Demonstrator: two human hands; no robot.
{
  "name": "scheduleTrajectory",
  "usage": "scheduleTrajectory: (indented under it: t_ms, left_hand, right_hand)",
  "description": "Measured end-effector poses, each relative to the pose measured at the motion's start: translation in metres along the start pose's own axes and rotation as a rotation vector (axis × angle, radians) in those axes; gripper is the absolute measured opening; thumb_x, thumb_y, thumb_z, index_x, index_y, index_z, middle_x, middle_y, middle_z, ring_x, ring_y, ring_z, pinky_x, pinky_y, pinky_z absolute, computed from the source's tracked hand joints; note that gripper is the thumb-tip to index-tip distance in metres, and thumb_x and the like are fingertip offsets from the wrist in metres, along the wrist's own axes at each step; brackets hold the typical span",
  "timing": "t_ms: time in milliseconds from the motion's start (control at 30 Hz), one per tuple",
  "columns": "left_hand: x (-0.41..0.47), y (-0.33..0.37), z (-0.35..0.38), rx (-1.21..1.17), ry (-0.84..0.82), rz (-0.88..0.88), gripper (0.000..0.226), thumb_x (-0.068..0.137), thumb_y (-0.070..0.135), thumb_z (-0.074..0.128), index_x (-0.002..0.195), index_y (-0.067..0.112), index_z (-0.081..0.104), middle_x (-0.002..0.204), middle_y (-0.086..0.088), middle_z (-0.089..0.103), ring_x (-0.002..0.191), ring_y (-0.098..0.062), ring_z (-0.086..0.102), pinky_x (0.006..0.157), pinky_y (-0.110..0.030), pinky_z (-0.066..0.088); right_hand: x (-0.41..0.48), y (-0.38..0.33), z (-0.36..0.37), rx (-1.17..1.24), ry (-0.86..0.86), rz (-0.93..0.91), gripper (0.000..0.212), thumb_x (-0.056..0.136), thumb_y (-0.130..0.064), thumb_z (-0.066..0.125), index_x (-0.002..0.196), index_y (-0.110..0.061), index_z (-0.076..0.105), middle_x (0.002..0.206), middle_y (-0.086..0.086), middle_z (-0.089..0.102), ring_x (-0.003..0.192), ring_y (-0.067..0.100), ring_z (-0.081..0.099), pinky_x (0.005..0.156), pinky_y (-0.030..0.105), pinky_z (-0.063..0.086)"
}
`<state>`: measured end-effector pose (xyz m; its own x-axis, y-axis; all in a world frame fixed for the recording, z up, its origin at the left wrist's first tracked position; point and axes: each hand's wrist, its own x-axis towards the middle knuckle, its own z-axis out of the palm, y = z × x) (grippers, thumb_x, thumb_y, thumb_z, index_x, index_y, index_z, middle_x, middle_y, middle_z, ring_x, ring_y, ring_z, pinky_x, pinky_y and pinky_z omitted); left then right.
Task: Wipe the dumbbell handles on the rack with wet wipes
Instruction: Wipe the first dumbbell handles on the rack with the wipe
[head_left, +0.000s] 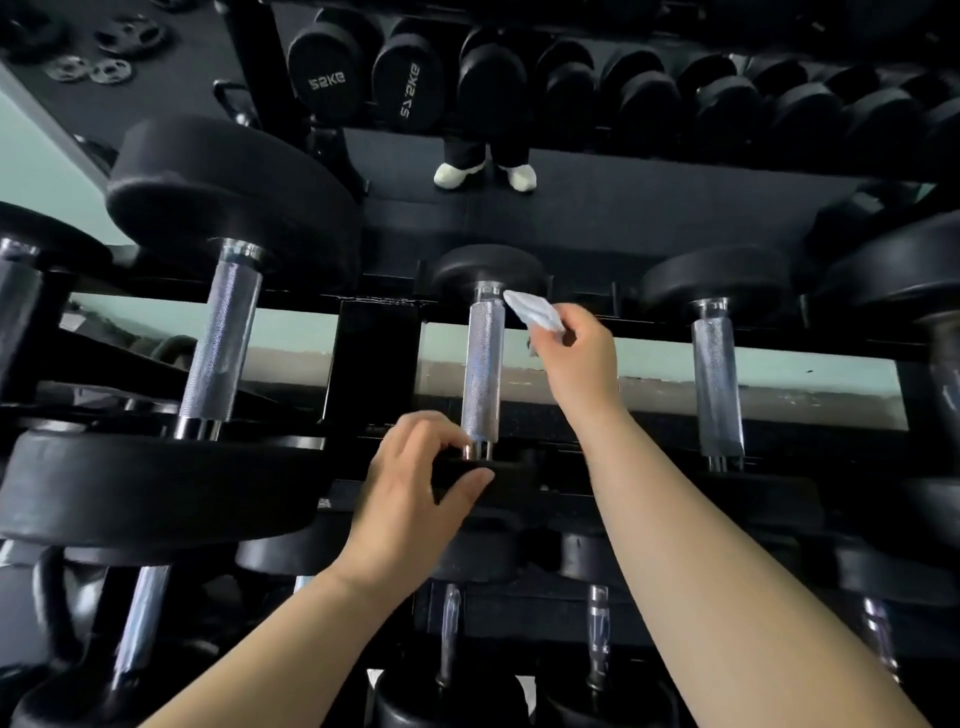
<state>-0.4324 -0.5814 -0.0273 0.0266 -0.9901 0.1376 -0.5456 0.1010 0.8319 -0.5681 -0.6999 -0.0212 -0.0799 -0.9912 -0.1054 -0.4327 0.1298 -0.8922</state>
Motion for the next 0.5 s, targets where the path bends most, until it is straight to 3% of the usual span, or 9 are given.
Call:
scheduleTrajectory:
  t_ms: [100, 200, 300, 367, 500]
  left_hand:
    - [0.004, 0.005, 0.007, -0.031, -0.040, -0.067, 0.040, 0.078, 0.012, 0.069, 0.081, 0.037, 0.038, 0.093, 0.019, 0.040, 0.090, 0.019, 0.038, 0.080, 0.003, 0.028]
    - [0.005, 0.002, 0.014, 0.042, -0.040, -0.033, 0.021, 0.075, 0.031, 0.060, 0.073, 0.033, 0.039, 0.094, 0.023, 0.040, 0.092, 0.019, 0.034, 0.083, 0.003, 0.024]
    - [0.005, -0.005, 0.017, 0.105, 0.003, 0.026, 0.012, 0.074, 0.039, 0.047, 0.081, 0.032, 0.041, 0.098, 0.025, 0.039, 0.091, 0.006, 0.031, 0.087, 0.002, 0.022]
    - [0.005, -0.006, 0.018, 0.099, 0.018, 0.032, 0.012, 0.074, 0.039, 0.046, 0.082, 0.032, 0.041, 0.098, 0.023, 0.039, 0.090, 0.003, 0.031, 0.087, 0.002, 0.022]
    - [-0.002, -0.003, 0.016, 0.103, 0.116, 0.007, 0.018, 0.071, 0.041, 0.050, 0.083, 0.029, 0.044, 0.092, 0.023, 0.038, 0.089, 0.001, 0.031, 0.088, 0.004, 0.021]
  right_hand:
    - [-0.011, -0.001, 0.005, 0.044, -0.115, -0.002, 0.007, 0.089, -0.011, 0.051, 0.091, -0.014, 0.056, 0.071, -0.010, 0.051, 0.060, 0.003, 0.043, 0.052, 0.010, 0.035]
    - [-0.029, 0.003, 0.000, 0.030, -0.246, -0.038, 0.013, 0.092, -0.016, 0.046, 0.080, -0.017, 0.053, 0.065, -0.008, 0.048, 0.053, 0.004, 0.039, 0.045, 0.009, 0.033]
    - [-0.043, 0.015, -0.009, -0.072, -0.368, -0.047, 0.020, 0.090, -0.022, 0.052, 0.073, -0.013, 0.055, 0.061, -0.007, 0.047, 0.054, 0.006, 0.039, 0.049, 0.013, 0.030]
    - [-0.040, 0.016, -0.007, -0.048, -0.372, -0.024, 0.016, 0.088, -0.021, 0.056, 0.079, -0.008, 0.058, 0.064, -0.007, 0.049, 0.057, 0.006, 0.041, 0.051, 0.012, 0.031]
    - [-0.010, -0.001, 0.007, 0.100, -0.206, 0.026, 0.004, 0.088, -0.013, 0.054, 0.084, -0.013, 0.054, 0.071, -0.008, 0.050, 0.063, 0.004, 0.045, 0.054, 0.009, 0.037]
